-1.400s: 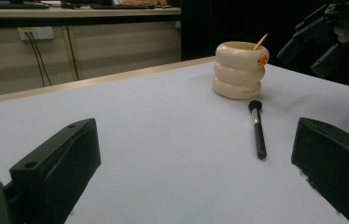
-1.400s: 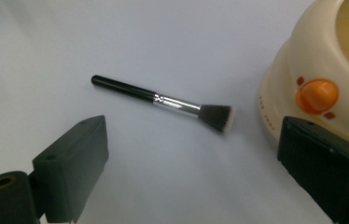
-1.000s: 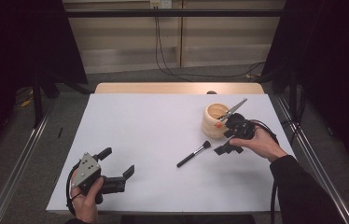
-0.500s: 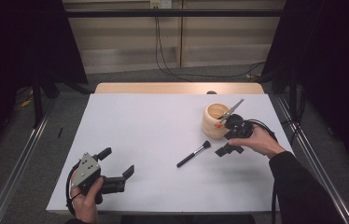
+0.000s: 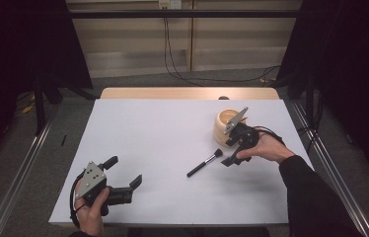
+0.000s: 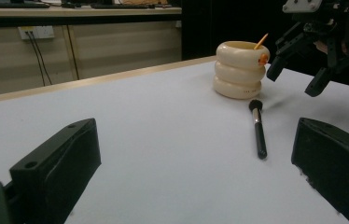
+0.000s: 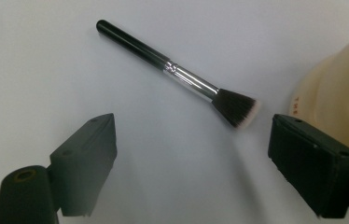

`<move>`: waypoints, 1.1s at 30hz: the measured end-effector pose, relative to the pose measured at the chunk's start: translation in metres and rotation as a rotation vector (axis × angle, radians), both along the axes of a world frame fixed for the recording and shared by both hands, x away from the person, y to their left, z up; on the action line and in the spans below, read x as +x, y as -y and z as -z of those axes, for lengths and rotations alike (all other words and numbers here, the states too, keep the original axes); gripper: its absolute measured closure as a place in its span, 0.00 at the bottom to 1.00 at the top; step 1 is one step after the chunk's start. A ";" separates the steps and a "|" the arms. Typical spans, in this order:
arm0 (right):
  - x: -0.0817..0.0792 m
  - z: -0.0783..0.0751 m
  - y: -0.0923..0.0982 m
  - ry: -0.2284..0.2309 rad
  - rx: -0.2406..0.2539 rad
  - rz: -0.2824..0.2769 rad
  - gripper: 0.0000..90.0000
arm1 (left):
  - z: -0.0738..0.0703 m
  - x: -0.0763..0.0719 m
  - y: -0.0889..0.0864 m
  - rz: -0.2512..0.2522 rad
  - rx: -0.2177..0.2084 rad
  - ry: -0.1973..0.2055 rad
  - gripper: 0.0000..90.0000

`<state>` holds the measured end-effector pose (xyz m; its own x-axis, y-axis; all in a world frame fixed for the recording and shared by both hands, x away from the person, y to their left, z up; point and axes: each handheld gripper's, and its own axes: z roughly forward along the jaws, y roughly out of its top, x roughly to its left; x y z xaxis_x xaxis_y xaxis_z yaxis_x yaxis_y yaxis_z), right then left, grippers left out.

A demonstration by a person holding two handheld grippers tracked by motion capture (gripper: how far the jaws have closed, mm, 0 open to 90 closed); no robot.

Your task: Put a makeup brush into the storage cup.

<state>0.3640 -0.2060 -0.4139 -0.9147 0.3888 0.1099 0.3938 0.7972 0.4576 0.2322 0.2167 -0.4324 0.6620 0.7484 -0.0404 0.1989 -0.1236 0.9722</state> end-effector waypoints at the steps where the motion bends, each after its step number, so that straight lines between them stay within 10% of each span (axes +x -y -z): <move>1: 0.000 0.000 -0.002 -0.006 -0.008 -0.005 0.20 | 0.000 0.000 0.000 -0.001 -0.004 -0.002 0.01; 19: 0.021 0.009 -0.036 0.005 -0.131 -0.194 0.50 | 0.001 0.000 0.000 0.013 -0.015 -0.014 0.01; 33: 0.028 0.023 -0.047 -0.007 -0.176 -0.219 0.58 | 0.001 0.000 0.004 0.020 0.035 0.000 0.01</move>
<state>0.3924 -0.1595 -0.4367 -0.9785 0.1955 0.0651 0.2060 0.9306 0.3024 0.2318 0.2127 -0.4332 0.6771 0.7357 -0.0139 0.1959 -0.1620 0.9672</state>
